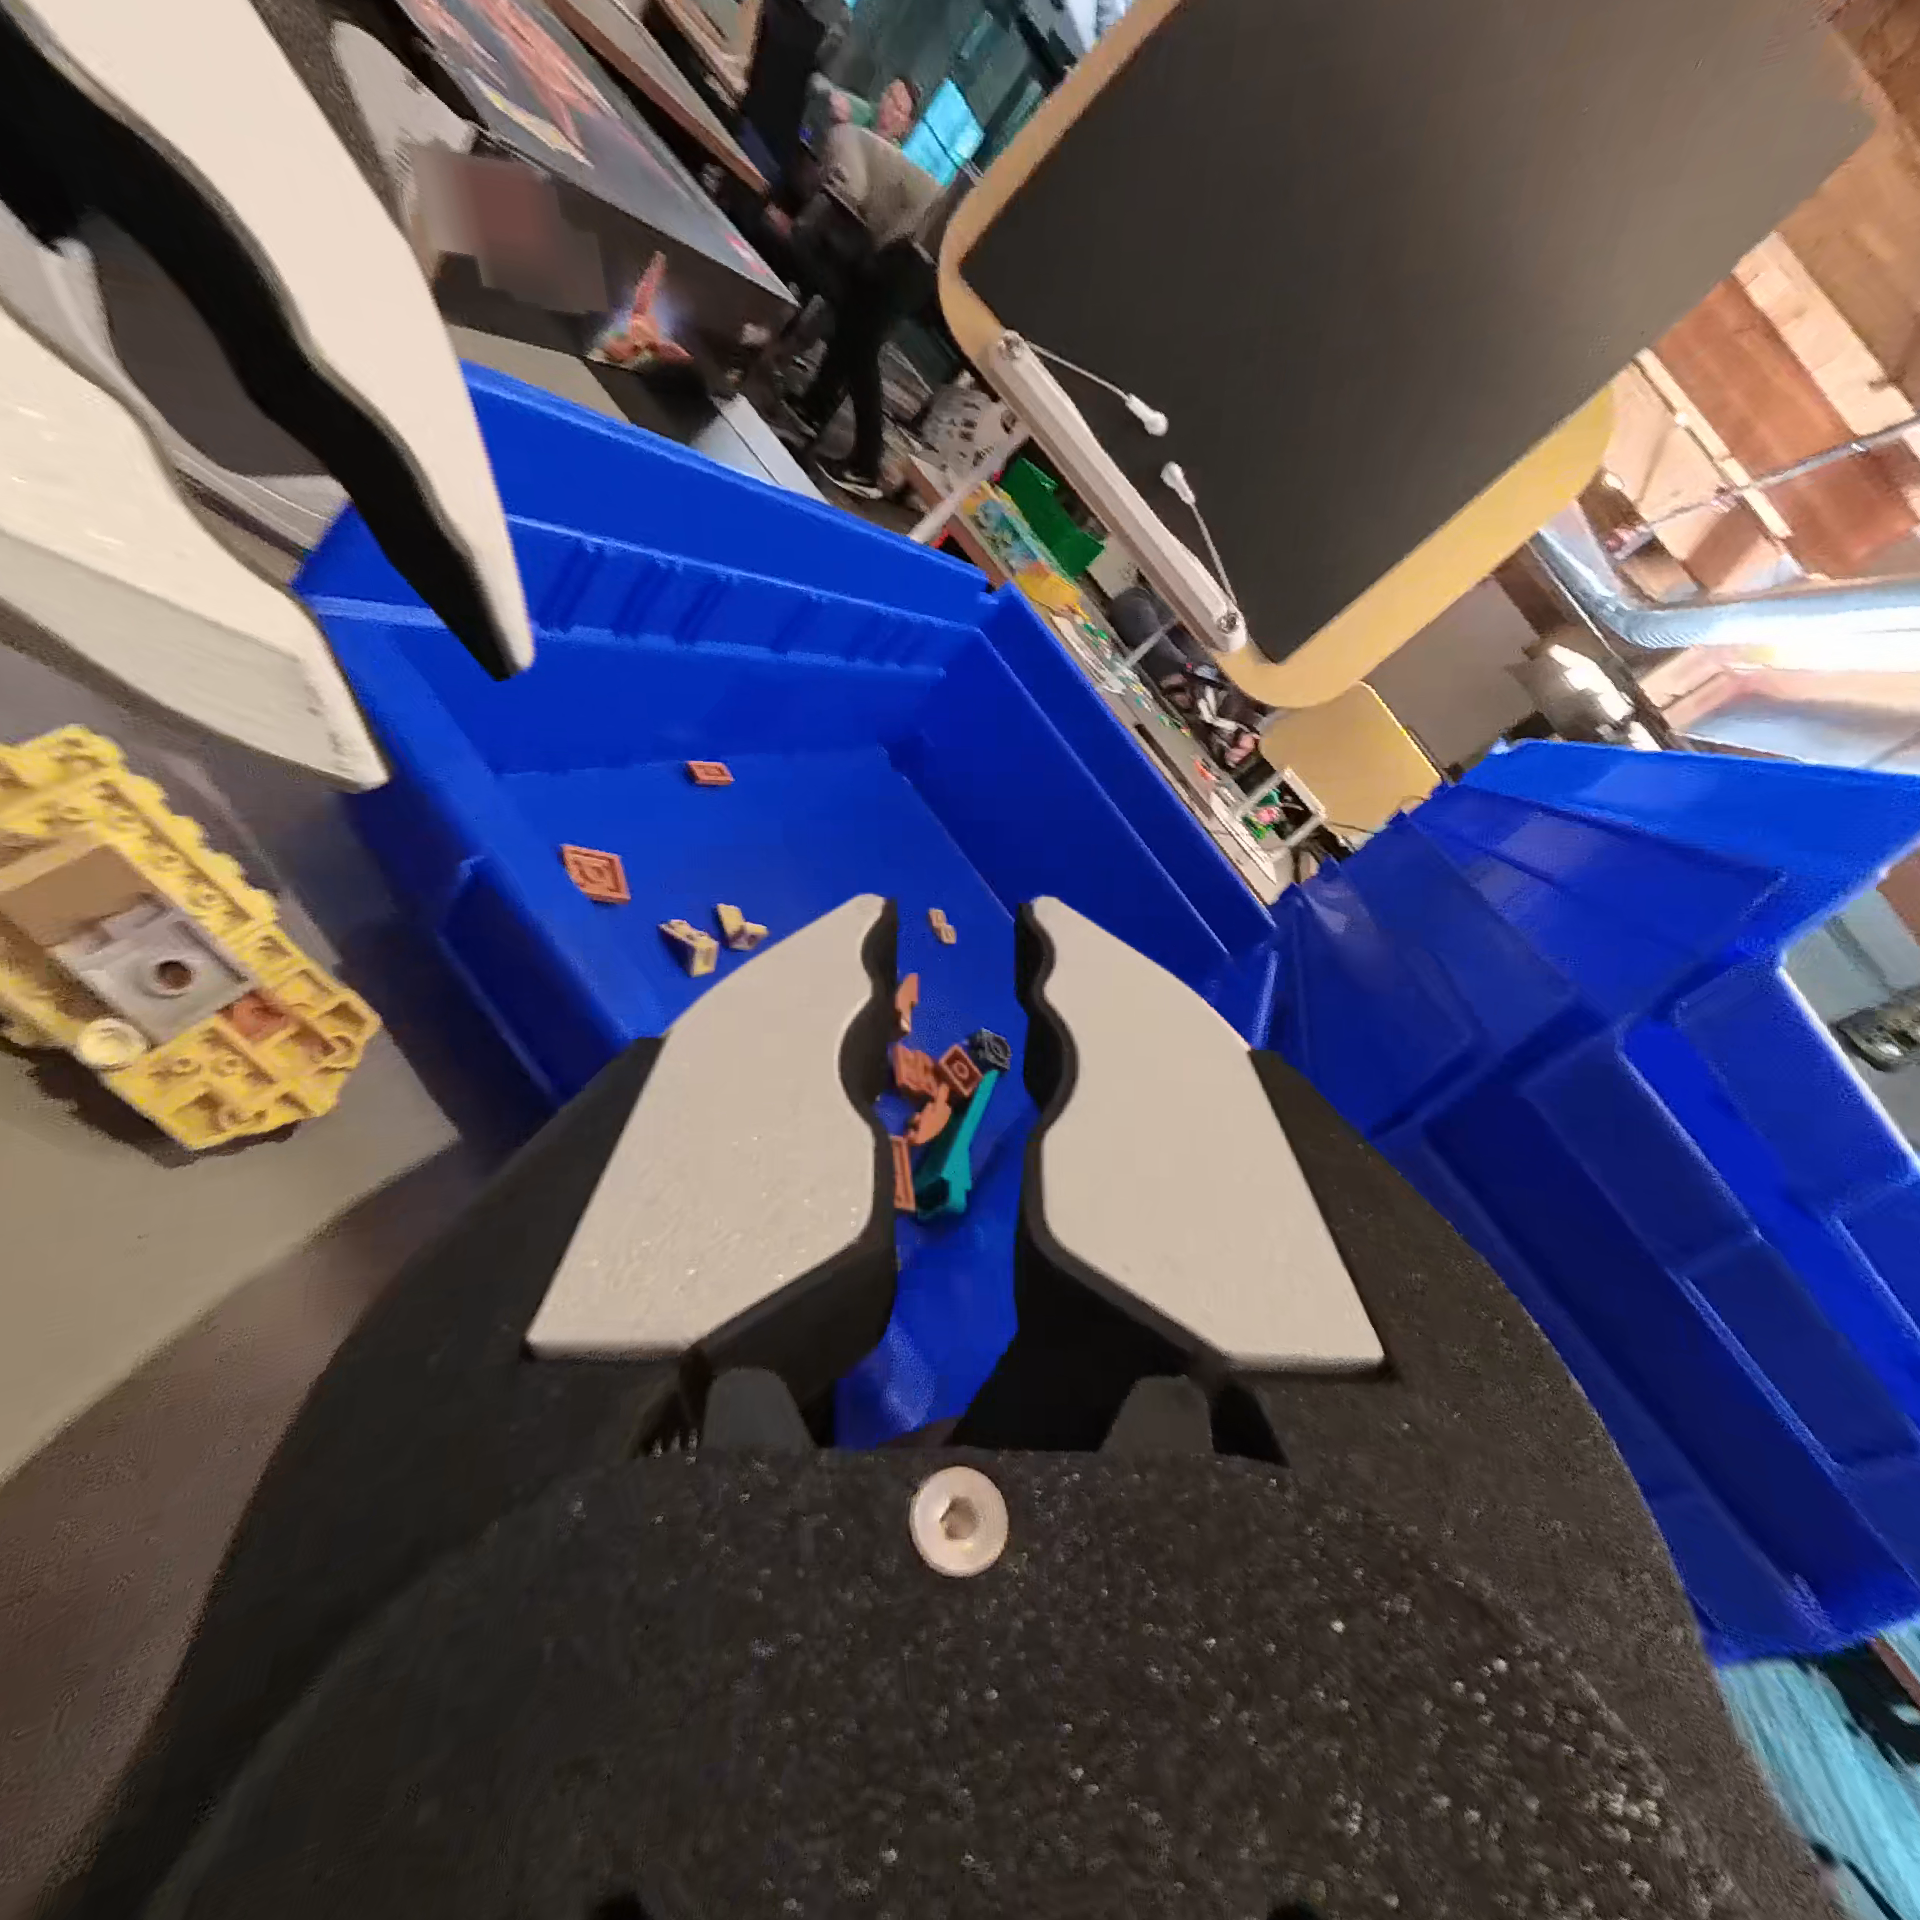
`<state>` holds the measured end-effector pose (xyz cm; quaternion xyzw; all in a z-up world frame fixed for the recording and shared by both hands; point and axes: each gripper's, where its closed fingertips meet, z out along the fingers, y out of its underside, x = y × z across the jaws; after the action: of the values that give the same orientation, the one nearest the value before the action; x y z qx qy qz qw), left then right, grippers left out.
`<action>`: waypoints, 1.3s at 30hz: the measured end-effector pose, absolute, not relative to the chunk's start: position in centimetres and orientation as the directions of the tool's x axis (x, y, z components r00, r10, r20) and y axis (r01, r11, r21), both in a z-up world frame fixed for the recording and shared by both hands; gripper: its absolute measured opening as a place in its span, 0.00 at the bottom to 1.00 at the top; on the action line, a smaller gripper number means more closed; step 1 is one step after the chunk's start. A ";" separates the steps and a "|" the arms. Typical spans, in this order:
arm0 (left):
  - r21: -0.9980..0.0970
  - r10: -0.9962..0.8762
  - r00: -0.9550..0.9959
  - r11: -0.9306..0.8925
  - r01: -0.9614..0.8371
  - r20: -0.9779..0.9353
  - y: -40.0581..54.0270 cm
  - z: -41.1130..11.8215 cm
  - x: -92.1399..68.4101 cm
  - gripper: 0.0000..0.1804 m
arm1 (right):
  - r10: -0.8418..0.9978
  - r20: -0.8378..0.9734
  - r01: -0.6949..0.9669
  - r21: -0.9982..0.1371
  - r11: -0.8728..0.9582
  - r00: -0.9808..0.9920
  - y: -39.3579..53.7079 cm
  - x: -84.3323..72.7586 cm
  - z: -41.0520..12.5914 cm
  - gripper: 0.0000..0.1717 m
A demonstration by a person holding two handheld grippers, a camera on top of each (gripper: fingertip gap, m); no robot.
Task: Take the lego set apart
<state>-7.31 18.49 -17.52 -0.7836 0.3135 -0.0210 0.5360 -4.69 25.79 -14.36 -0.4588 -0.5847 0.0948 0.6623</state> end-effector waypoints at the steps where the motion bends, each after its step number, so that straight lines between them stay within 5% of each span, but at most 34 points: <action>1: -0.848 -0.523 0.800 -0.243 -0.471 -0.294 18.4 -17.7 -7.4 0.15 | 0.677 0.681 0.396 -0.724 0.565 0.279 25.4 -4.7 -14.3 0.13; 7: -0.771 -0.683 0.726 -0.416 -0.481 -0.084 15.7 -20.8 -6.8 0.14 | 0.859 0.481 0.317 -0.799 0.511 -0.174 19.0 -4.4 -17.6 0.12; 11: -0.717 -0.682 0.729 -0.482 -0.504 -0.055 15.2 -22.4 -7.6 0.16 | 0.845 0.444 0.378 -0.758 0.532 -0.297 17.6 -3.7 -20.5 0.12; 19: -0.653 -0.700 0.706 -0.485 -0.582 -0.110 14.8 -23.6 -7.3 0.25 | 0.816 0.479 0.421 -0.699 0.577 -0.323 17.4 -3.7 -22.8 0.13; 26: -0.595 -0.703 0.677 -0.456 -0.662 -0.215 15.3 -25.1 -7.5 0.23 | 0.807 0.510 0.421 -0.689 0.590 -0.298 17.7 -4.0 -23.1 0.14; 39: -0.387 -0.671 0.350 -0.101 -0.916 -0.654 16.2 -23.2 -7.0 0.23 | 0.800 0.564 0.369 -0.712 0.597 -0.204 18.8 -4.2 -21.4 0.15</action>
<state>-7.00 16.17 -23.25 -0.7248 0.5476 0.1586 0.3869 -4.20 18.76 -21.43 -0.3923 -0.7447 0.2182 0.4939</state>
